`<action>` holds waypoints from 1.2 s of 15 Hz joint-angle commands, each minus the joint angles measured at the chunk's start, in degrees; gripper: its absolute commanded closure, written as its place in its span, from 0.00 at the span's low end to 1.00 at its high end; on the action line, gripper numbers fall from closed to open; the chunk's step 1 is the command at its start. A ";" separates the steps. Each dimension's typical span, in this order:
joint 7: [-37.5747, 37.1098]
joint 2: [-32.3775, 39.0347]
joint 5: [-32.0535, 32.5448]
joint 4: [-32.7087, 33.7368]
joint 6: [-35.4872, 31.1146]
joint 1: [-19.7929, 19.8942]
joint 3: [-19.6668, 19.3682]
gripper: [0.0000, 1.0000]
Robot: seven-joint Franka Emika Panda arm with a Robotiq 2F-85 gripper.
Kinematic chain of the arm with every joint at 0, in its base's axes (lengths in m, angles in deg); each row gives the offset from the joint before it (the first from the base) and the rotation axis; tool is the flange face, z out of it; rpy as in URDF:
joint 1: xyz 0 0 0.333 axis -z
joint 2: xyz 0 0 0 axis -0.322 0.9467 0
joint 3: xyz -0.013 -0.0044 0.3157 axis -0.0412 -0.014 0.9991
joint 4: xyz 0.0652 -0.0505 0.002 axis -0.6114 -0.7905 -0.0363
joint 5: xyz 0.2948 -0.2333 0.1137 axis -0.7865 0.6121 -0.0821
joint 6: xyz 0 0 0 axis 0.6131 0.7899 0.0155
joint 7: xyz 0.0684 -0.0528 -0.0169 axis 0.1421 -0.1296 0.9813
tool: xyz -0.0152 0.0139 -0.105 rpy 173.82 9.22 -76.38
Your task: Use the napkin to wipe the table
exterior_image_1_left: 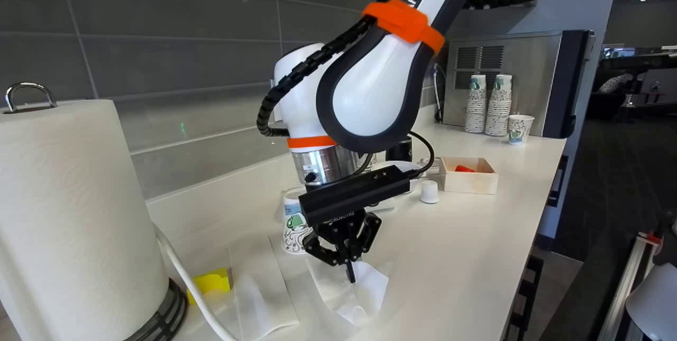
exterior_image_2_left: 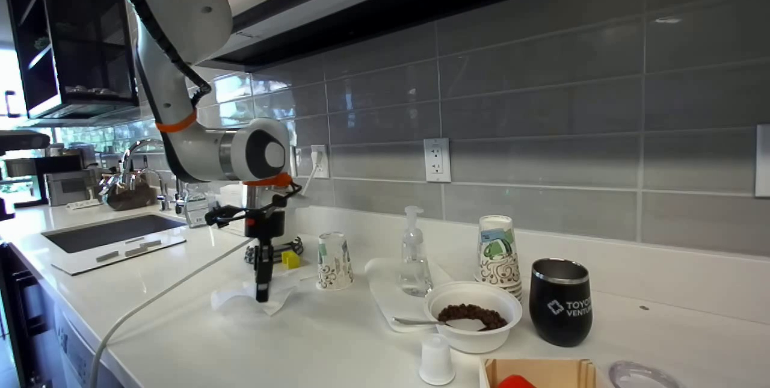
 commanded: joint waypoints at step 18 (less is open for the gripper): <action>-12.88 -4.92 0.83 -12.09 -5.88 6.68 -10.37 1.00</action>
